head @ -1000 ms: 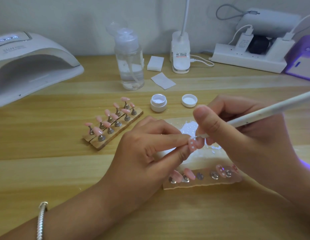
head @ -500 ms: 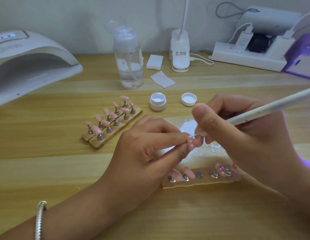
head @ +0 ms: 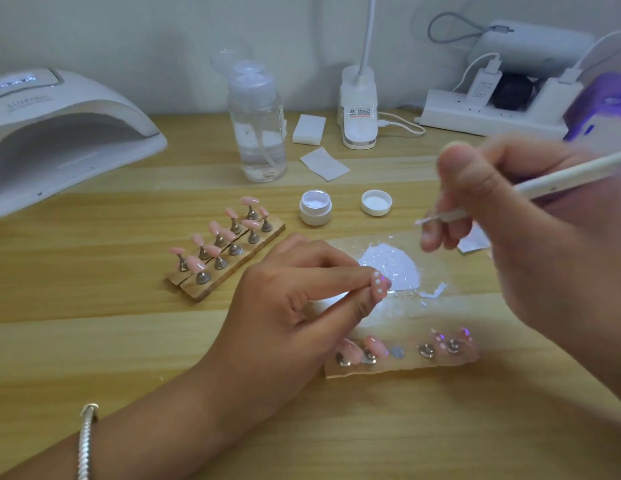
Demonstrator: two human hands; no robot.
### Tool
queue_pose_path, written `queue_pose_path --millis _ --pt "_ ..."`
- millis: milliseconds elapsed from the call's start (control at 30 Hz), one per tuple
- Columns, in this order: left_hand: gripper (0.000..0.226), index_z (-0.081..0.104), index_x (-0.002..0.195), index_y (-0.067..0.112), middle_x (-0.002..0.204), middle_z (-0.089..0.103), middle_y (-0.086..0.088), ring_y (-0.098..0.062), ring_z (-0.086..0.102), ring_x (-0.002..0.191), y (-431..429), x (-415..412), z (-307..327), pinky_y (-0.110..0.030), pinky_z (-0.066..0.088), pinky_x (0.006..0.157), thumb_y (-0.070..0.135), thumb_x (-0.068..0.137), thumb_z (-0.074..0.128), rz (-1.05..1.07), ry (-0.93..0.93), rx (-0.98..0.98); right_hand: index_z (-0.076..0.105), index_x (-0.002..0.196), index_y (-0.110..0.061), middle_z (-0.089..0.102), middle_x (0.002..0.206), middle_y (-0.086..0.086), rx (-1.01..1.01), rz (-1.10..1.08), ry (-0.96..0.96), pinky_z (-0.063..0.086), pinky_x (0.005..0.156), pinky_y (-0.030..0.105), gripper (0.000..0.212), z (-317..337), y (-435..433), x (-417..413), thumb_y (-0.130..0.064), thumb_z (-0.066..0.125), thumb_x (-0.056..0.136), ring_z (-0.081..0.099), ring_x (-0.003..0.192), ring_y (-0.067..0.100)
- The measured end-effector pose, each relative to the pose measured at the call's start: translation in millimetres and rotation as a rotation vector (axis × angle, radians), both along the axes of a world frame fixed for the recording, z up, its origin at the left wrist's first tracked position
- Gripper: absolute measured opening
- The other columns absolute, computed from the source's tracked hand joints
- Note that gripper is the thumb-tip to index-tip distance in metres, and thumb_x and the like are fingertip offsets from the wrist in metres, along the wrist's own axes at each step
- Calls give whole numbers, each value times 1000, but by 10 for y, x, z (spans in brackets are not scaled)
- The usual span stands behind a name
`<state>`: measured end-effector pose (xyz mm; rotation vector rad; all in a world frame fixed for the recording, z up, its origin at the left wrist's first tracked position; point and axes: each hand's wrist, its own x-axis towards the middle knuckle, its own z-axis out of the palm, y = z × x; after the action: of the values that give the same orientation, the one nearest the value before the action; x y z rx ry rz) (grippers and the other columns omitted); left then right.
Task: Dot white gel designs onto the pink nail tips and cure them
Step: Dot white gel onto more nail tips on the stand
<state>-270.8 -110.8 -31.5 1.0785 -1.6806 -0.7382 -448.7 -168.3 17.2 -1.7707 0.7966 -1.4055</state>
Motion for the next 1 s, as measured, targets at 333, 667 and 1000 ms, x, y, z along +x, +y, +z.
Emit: queue_pose_path --millis 333,667,1000 --pt "13 82 90 22 86 70 5 -16 57 94 26 5 -13 -21 55 45 24 85 70 -27 113 65 73 83 -30 72 69 -14 -78 -386 451 41 54 9 40 119 -310 -703 -59 49 97 67 61 0" --pt "14 79 88 31 88 71 21 -12 63 93 25 1 55 -15 44 78 35 88 65 154 -160 -76 63 87 -36 68 79 -15 77 -293 792 50 72 23 14 -365 -171 -1160 -28 73 81 63 74 3" --pt "12 78 94 32 93 74 24 -1 66 92 226 -124 293 -5 42 72 26 87 70 172 -107 -149 63 80 -31 66 75 -17 -131 -328 542 40 60 4 16 -62 38 -955 -34 79 82 60 62 1"
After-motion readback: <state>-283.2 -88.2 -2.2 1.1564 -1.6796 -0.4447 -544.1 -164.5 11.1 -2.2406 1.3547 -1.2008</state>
